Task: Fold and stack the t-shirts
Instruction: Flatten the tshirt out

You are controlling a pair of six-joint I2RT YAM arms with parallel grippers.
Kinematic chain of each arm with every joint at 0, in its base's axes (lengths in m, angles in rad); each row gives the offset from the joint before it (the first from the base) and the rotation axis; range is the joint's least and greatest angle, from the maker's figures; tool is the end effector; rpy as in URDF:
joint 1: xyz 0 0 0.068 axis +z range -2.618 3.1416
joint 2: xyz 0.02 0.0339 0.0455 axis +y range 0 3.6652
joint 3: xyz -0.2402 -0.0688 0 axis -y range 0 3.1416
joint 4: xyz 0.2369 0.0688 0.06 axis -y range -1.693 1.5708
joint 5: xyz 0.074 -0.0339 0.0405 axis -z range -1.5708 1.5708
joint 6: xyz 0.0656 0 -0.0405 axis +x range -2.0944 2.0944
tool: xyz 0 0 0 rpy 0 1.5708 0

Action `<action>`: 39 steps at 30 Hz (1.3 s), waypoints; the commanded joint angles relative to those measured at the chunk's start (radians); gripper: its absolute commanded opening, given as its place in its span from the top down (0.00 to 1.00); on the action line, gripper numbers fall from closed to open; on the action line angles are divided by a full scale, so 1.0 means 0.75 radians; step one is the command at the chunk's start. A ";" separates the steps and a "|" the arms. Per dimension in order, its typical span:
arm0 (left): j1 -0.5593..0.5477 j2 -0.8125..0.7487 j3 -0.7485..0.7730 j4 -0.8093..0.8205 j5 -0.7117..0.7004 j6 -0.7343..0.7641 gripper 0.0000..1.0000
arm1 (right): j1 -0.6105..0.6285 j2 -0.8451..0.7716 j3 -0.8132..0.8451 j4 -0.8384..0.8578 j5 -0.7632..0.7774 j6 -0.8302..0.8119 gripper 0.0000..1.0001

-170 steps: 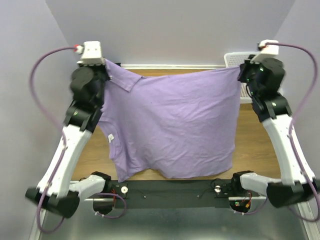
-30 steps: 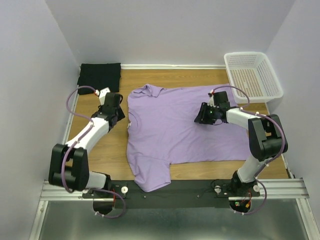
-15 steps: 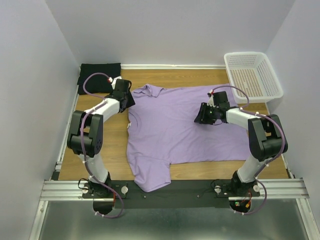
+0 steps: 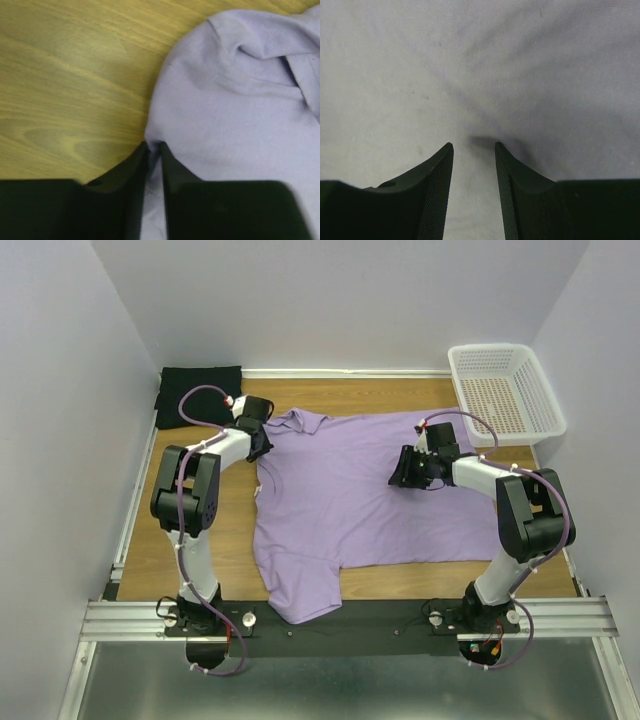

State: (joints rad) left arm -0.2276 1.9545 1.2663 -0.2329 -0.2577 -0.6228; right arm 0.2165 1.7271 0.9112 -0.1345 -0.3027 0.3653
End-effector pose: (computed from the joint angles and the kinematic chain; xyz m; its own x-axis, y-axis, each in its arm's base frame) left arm 0.4072 -0.0772 0.1227 -0.6697 -0.4239 -0.6097 -0.3973 0.8982 -0.1880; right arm 0.3306 0.0927 0.1082 -0.8759 0.1565 -0.4563 -0.0657 0.8984 0.4342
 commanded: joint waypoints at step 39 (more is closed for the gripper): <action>-0.116 -0.567 -0.510 -0.045 0.043 -0.147 0.36 | -0.004 0.098 -0.076 -0.125 0.050 -0.066 0.52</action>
State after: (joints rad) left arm -0.3523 1.5352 0.9337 -0.3012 -0.3202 -0.7116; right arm 0.2146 1.7321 0.9112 -0.1280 -0.3275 0.3496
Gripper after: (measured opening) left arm 0.645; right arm 0.474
